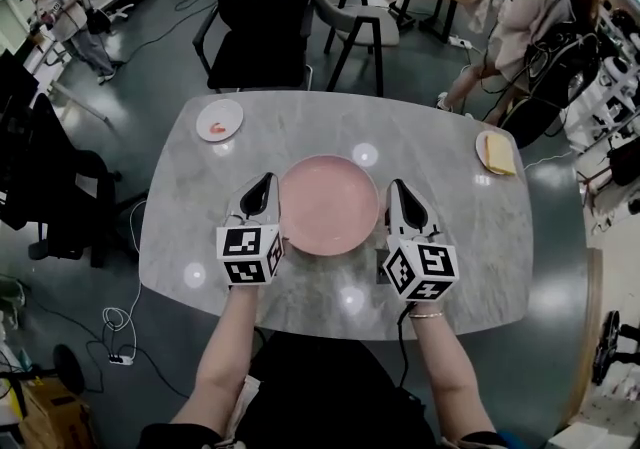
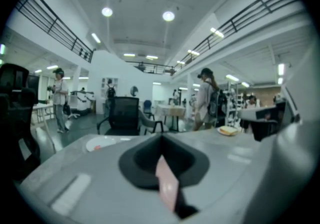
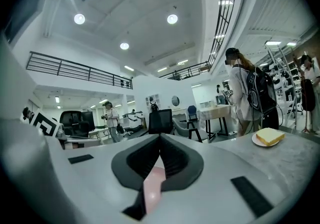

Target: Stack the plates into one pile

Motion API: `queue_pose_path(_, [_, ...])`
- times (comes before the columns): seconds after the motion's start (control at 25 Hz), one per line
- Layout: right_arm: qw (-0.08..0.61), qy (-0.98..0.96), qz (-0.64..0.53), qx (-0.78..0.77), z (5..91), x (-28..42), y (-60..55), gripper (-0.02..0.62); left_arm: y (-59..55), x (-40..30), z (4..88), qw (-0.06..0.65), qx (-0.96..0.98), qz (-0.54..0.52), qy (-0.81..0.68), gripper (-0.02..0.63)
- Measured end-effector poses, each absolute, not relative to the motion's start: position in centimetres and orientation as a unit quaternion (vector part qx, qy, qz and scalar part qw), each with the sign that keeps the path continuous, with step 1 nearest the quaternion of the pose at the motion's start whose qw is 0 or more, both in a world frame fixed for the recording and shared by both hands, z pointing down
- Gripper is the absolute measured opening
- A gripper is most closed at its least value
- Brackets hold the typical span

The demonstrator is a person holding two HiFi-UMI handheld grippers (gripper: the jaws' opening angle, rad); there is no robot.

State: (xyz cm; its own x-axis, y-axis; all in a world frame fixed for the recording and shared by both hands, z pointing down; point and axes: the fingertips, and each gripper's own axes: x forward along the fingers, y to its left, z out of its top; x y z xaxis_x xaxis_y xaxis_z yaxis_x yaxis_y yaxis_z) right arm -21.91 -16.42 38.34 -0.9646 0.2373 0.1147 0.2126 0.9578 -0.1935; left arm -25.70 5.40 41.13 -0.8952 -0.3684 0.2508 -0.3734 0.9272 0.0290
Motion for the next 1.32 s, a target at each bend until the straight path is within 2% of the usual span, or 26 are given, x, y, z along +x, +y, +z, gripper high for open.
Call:
queue_pose_path(0.6, [0.017,-0.987,0.063,-0.143,35.4,-17.4,-15.2,0.005,5.6,-21.0,38.1,0.079,0.191,0.013,-0.978,0.006])
queue_pose_path(1.32, [0.001,-0.987,0.064,-0.148,34.4,-15.7,-15.1,0.005,5.5,-19.2,37.0,0.066,0.187,0.022,-0.98,0.006])
